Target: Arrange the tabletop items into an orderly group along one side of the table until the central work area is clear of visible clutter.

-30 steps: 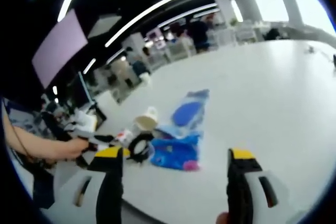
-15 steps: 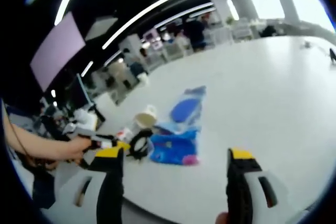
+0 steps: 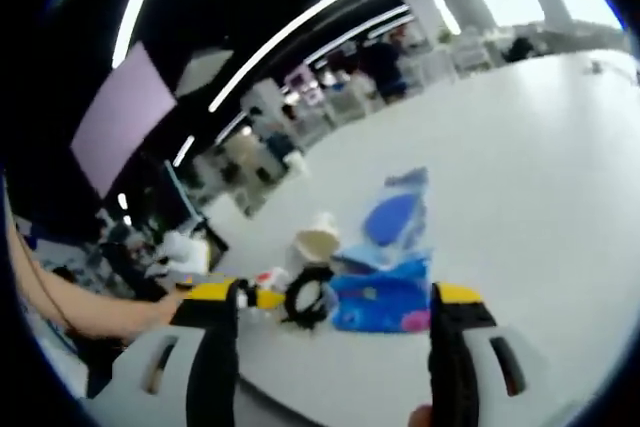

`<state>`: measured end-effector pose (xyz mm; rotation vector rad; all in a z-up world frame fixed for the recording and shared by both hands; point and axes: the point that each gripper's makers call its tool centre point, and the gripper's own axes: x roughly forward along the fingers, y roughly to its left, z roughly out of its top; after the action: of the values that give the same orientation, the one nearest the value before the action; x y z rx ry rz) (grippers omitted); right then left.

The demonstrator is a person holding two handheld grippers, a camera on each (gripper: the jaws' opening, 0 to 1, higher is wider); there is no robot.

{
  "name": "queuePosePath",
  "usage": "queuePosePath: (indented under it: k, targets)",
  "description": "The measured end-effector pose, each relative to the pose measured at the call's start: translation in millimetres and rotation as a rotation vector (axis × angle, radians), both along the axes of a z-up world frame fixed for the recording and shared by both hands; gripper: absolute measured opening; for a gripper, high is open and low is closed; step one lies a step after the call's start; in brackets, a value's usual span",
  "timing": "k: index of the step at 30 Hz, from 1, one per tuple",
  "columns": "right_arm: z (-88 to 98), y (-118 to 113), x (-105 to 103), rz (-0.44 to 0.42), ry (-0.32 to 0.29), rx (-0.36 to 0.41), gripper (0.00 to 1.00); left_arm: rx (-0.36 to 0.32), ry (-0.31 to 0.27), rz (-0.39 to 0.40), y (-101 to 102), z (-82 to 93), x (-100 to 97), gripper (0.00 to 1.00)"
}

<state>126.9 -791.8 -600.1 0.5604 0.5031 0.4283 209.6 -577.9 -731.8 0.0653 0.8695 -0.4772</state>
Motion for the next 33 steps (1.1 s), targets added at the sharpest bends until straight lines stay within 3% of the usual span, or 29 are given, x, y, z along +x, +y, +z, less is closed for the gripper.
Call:
queuePosePath:
  k: [3,8,10,13,16,20,27,33]
  targets:
    - [11.4,40,14,0.038,0.005,0.145,0.70,-0.008,-0.009,0.005,1,1.0,0.4,0.39]
    - [15.0,102,41,0.165,0.023,0.181,0.66,-0.016,-0.023,0.014,1,2.1,1.7,0.40]
    - [10.5,122,52,0.179,0.096,0.238,0.64,-0.021,-0.033,0.015,1,2.7,1.7,0.40]
    - [8.2,149,69,0.217,0.131,0.308,0.63,-0.009,-0.055,0.008,-1,3.8,0.9,0.40]
    - [-8.7,165,85,0.213,0.217,0.310,0.60,-0.004,-0.068,0.006,0,4.2,1.2,0.40]
    - [-31.4,178,106,0.213,0.279,0.259,0.60,-0.011,-0.076,0.014,0,4.8,1.9,0.40]
    - [-57.4,196,119,0.220,0.361,0.238,0.61,-0.016,-0.107,0.009,0,6.8,1.7,0.40]
    - [-68.6,202,129,0.202,0.367,0.221,0.61,-0.018,-0.120,0.009,1,7.3,2.2,0.40]
